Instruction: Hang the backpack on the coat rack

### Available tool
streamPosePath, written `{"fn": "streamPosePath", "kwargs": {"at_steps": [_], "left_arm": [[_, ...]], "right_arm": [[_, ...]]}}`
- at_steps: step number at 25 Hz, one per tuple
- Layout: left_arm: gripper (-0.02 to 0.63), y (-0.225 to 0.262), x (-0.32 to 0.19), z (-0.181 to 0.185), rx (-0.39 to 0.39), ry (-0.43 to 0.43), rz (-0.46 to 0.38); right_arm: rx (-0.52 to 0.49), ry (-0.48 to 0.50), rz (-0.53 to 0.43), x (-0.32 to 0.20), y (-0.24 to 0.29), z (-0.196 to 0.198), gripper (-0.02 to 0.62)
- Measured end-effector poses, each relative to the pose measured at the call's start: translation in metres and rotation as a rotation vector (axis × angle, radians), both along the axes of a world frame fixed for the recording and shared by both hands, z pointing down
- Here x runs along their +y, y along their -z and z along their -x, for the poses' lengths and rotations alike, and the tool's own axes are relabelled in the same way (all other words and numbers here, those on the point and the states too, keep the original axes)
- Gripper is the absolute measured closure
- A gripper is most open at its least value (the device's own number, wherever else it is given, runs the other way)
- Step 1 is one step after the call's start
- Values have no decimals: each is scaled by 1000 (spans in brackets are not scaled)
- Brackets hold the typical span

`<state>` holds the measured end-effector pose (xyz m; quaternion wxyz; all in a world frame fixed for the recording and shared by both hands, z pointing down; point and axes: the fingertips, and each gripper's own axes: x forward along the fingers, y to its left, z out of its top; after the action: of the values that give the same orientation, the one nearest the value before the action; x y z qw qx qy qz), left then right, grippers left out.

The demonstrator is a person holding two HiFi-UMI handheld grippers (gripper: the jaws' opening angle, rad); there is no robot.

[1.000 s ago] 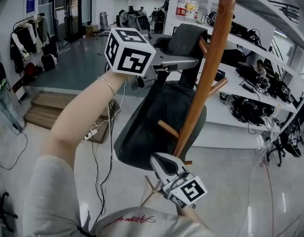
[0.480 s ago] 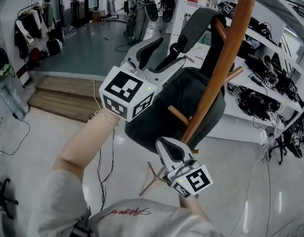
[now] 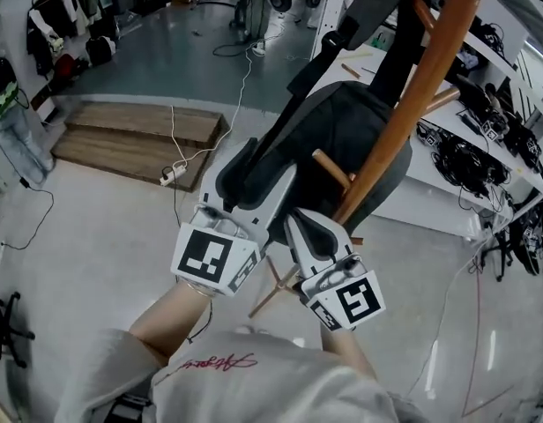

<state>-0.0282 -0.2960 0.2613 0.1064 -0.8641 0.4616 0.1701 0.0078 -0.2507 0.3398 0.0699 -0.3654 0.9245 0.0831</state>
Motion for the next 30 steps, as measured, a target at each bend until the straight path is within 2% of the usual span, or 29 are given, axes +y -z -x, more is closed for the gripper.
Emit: {"fn": "streamPosePath", "kwargs": {"at_steps": [4,8,13,30], "left_arm": [[479,-35,10,10,-21,57,64],[577,-70,14,9,-55,85,141],[589,-88,20,1,-70,46,181],[588,-106,27,-10,-82,43,213]], "right_arm": [[-18,-9,-1,-2,3,-4,572],[-21,-6,8,-2,-2,-3,572],[-24,3,20,0,-5,-1,572],[7,27,32,9,-21,4,573]]}}
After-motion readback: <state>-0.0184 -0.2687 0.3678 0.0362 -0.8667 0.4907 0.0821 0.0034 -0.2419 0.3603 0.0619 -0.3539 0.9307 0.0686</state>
